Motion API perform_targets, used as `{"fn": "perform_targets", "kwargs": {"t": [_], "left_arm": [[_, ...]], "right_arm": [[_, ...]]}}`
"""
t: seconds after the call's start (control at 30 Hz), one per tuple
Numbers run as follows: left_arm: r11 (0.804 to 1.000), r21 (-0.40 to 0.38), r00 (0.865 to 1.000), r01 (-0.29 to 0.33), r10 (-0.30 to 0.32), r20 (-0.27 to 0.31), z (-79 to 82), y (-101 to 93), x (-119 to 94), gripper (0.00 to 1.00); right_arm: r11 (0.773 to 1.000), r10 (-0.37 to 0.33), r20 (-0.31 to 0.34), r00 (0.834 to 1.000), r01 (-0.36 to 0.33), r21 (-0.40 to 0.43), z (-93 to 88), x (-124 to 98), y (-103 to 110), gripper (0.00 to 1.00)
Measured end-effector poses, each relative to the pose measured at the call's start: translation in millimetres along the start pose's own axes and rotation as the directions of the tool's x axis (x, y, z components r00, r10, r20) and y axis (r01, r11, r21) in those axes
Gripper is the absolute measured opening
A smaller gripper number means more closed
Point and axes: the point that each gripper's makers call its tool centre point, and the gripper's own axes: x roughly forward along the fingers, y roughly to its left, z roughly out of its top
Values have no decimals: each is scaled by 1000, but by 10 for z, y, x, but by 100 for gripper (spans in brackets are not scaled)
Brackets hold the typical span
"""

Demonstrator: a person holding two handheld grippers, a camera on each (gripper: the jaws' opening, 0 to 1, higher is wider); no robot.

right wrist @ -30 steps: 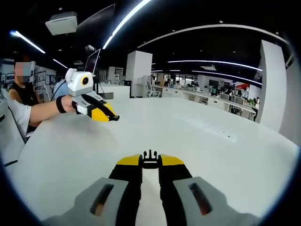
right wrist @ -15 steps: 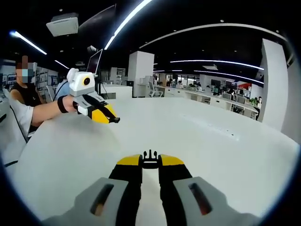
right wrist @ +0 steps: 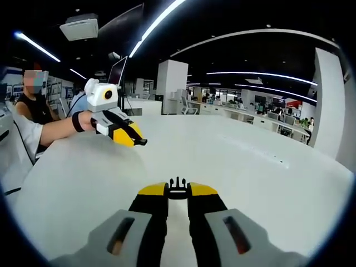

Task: Snap the two parts of the plastic buckle together until the buckle closes and remains connected.

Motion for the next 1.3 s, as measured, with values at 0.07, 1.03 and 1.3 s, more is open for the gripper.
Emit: {"fn": "perform_targets", "kwargs": {"t": [0.07,1.03,1.3], "left_arm": [[1000,7,1000,1,-1,2,1,3,2,12],[991,69,993,115,-113,-32,-82,-221,44,12],[988,80,991,134,-132,-36,-85,-228,26,12]], "right_arm": [[1000,8,-6,1000,-8,-4,-9,4,19,12],[992,114,-52,992,-116,-46,-105,47,227,12],[987,149,-51,987,-152,-49,-98,52,292,12]]}}
